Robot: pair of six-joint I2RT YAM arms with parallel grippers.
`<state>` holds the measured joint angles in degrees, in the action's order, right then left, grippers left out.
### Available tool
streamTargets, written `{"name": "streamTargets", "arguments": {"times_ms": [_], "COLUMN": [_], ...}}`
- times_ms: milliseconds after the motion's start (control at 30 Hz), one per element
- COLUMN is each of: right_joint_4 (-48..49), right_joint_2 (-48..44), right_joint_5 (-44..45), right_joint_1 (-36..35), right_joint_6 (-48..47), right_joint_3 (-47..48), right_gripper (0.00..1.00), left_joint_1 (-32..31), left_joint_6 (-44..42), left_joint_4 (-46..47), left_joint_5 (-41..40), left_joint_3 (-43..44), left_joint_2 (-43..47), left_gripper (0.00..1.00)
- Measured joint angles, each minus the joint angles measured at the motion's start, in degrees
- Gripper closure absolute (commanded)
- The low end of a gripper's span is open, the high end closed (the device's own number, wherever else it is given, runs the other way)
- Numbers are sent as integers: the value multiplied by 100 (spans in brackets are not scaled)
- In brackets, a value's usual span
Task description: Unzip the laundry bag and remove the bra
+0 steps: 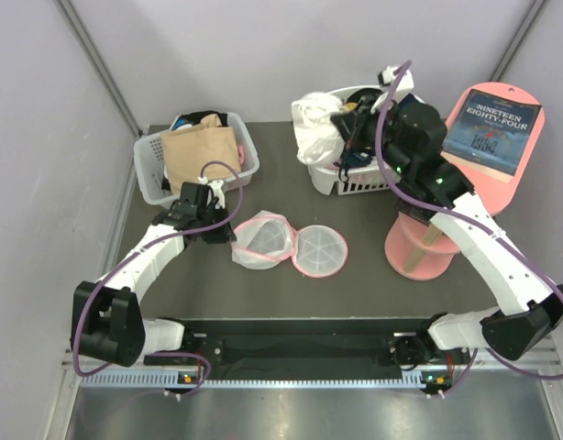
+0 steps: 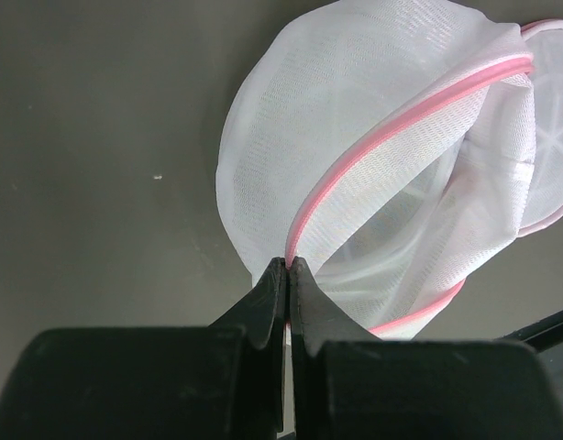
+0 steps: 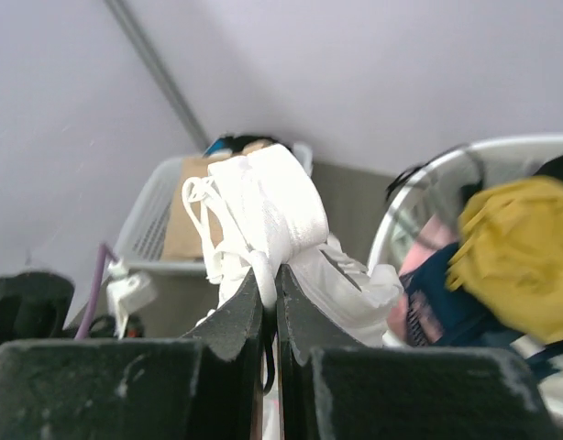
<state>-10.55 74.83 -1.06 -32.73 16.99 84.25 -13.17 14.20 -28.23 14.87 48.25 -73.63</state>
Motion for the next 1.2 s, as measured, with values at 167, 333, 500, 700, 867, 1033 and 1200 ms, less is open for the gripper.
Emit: {"name": "streamTargets", "arguments": {"times_ms": [167,333,500,700,867,1033,1200], "right_joint_4": [85,240,72,-549,-841,-839,-841], "right_joint_2": [330,1080,2192,2966,3082,3082,3080], "right_joint_5": [485,1141,1784,2162,2315,2284,2157], "right_joint_1": [278,614,935,1495,1725,1742,1742], "right_joint_6": [-542,-1025,-1150,-785,-538,-472,-490], "right_joint_3": [811,1499,2146,2203,2295,2507,2531], "right_gripper": [100,100,100,88,46,23,19], "left_joint_1": [0,0,0,0,0,0,0], "left_joint_6": [0,-2,-2,-2,-2,-2,-2], "left_joint_4": [0,0,-2,-2,-2,-4,-2], "left_joint_5": [-24,-39,-72,-81,-83,-83,-83], "left_joint_3": [0,0,0,0,0,0,0], "left_joint_2": [0,2,33,50,50,50,50], "left_gripper": [100,100,100,100,100,100,100]}}
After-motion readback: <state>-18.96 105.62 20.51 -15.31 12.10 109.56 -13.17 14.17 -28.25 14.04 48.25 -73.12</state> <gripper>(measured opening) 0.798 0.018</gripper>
